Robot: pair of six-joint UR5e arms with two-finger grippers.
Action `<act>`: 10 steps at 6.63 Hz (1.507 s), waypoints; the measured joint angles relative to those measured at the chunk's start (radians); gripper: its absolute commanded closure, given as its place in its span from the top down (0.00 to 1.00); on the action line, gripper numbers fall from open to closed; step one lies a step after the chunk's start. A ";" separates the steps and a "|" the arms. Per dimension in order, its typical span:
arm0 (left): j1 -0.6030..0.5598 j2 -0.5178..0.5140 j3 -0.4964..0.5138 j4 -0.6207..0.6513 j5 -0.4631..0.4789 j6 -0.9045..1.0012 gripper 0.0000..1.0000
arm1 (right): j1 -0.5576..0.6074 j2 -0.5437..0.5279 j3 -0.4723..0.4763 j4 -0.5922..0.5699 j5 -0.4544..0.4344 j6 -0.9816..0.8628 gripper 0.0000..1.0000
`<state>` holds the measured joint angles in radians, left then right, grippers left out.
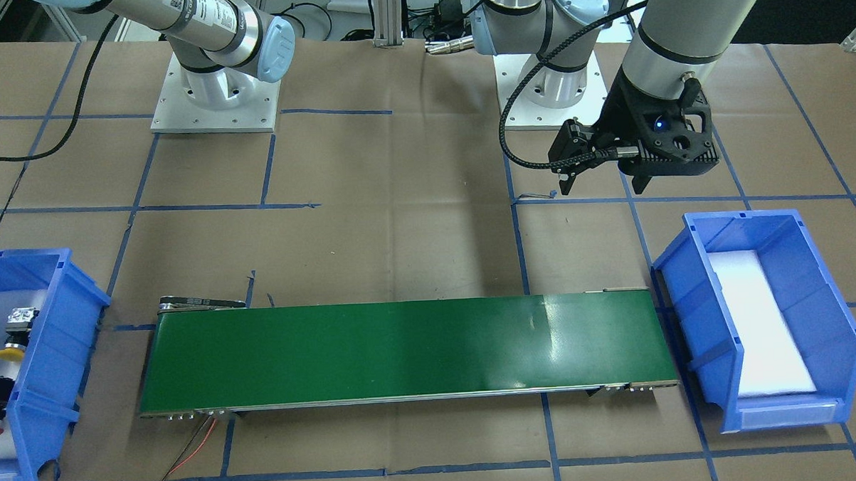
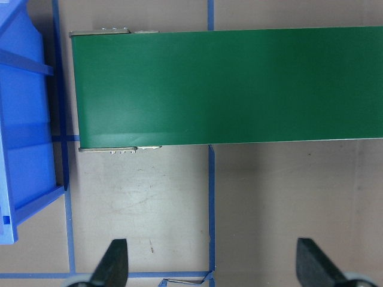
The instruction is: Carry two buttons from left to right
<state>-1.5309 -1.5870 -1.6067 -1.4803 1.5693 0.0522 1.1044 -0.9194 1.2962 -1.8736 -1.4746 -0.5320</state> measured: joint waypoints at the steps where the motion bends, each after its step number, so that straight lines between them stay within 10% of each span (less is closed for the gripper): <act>1: 0.000 0.000 0.000 0.000 0.000 0.000 1.00 | 0.006 -0.032 0.004 0.005 -0.006 0.000 0.99; 7: 0.000 0.001 -0.003 0.000 0.000 0.000 1.00 | 0.029 -0.292 0.040 0.112 -0.096 0.147 1.00; 10: 0.000 0.000 -0.001 0.000 0.000 0.000 1.00 | 0.241 -0.409 0.113 0.118 -0.124 0.462 1.00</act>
<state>-1.5308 -1.5871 -1.6081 -1.4803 1.5694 0.0522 1.3452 -1.3284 1.4090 -1.7552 -1.5988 -0.0701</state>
